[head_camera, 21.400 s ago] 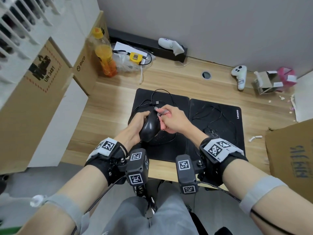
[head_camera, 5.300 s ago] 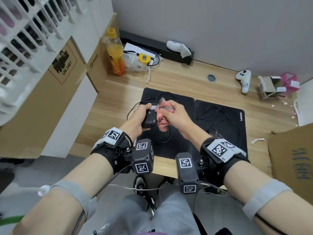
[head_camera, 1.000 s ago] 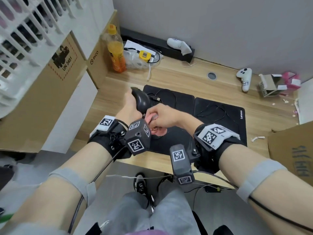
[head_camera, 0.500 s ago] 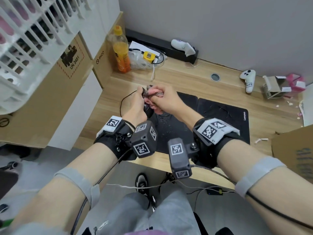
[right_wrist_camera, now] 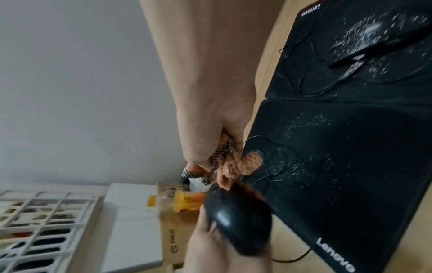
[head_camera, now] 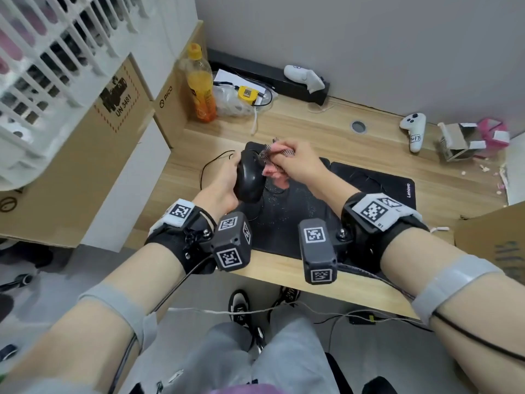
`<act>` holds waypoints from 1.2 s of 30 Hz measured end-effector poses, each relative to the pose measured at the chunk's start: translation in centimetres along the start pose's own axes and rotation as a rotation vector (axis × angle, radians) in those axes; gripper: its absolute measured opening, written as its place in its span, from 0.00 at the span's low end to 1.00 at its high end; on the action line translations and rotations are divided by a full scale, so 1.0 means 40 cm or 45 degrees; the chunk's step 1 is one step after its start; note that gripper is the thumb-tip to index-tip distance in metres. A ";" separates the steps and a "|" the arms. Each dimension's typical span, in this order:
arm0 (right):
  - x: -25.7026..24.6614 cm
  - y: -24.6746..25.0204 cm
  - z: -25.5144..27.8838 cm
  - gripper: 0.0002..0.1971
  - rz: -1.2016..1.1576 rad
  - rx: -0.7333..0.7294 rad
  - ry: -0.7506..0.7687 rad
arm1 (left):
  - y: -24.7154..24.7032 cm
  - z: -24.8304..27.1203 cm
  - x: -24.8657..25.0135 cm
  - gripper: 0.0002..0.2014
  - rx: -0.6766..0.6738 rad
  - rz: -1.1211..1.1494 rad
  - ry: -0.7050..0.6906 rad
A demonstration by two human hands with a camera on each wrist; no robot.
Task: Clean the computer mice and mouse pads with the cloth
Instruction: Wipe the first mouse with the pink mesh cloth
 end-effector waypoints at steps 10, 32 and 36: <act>0.050 -0.111 0.024 0.08 -0.025 -0.254 0.050 | 0.020 -0.018 0.023 0.19 0.030 -0.018 -0.019; 0.095 0.081 -0.033 0.04 -0.238 -0.106 0.070 | -0.069 -0.106 -0.007 0.17 0.236 -0.131 0.080; 0.100 0.054 -0.008 0.04 -0.156 -0.436 0.059 | -0.093 -0.135 0.010 0.20 0.236 -0.041 0.029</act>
Point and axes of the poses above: each hand's wrist, its own z-axis away from the middle knuckle, its own y-axis out of the back of the hand, x = y × z, the point moved 9 cm from there along -z, towards the middle knuckle, and after that the axes turned 13 degrees about -x, right-handed, at the moved point
